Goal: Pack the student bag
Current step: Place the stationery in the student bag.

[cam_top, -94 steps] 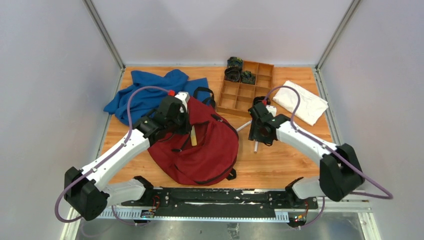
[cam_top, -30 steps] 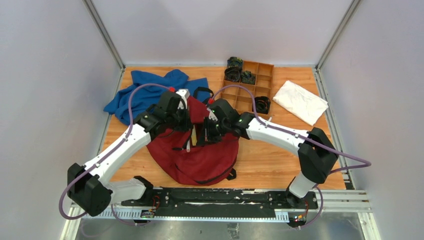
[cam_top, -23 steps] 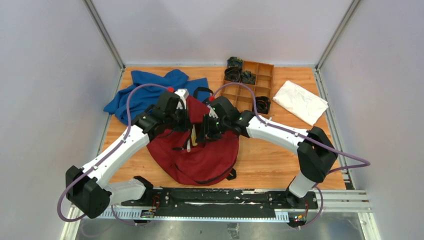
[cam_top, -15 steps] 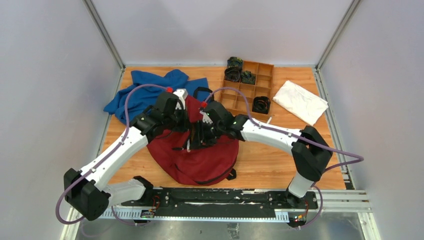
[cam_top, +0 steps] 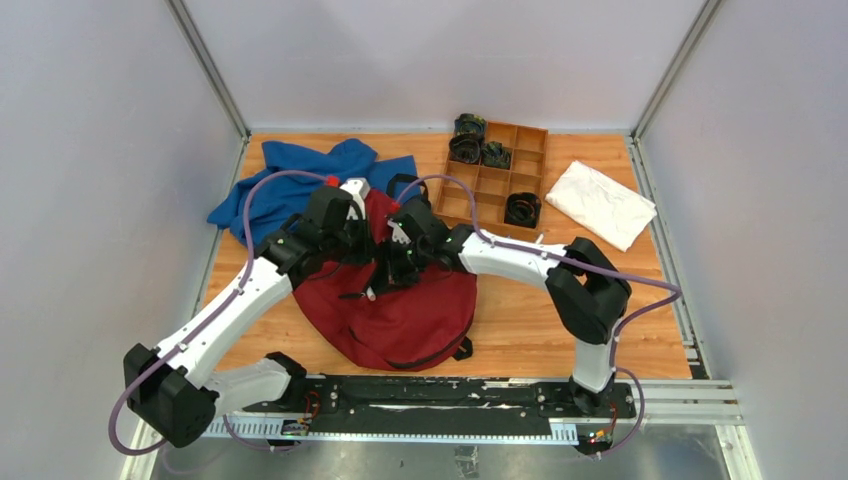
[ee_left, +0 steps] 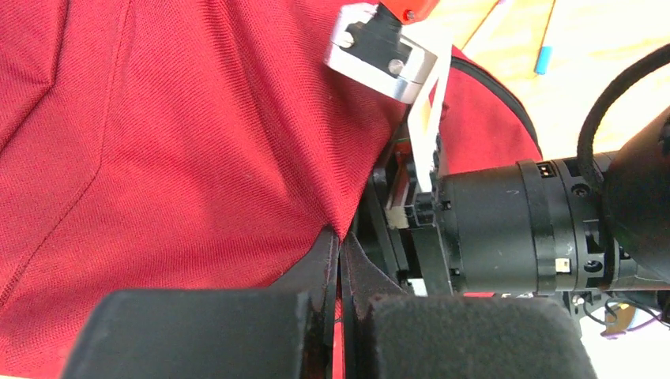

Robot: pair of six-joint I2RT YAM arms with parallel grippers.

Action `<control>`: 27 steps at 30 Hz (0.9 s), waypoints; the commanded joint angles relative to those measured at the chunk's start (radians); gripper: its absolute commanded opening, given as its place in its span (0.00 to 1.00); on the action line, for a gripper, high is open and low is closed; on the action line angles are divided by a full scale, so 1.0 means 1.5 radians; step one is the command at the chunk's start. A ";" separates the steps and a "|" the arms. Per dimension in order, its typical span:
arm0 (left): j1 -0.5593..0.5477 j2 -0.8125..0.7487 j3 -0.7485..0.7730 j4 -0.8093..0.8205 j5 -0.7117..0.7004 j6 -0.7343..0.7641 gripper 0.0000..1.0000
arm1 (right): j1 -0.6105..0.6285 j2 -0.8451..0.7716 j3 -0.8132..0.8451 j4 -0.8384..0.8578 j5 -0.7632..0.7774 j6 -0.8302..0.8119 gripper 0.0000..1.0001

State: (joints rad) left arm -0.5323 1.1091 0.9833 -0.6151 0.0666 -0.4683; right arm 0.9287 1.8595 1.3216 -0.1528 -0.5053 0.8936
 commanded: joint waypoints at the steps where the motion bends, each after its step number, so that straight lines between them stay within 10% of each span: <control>1: -0.007 -0.026 -0.002 0.027 0.034 -0.012 0.00 | -0.010 -0.058 -0.036 0.042 0.022 -0.018 0.13; 13: -0.006 -0.012 -0.002 0.020 0.045 -0.004 0.00 | 0.018 -0.218 -0.222 0.154 -0.006 0.010 0.19; 27: -0.006 -0.026 -0.008 0.020 0.047 -0.007 0.00 | -0.022 -0.069 -0.112 0.186 0.002 0.009 0.15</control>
State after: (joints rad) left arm -0.5343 1.0977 0.9813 -0.6113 0.0917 -0.4717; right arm 0.9482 1.7176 1.1378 0.0853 -0.5262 0.8932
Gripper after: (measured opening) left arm 0.009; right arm 0.168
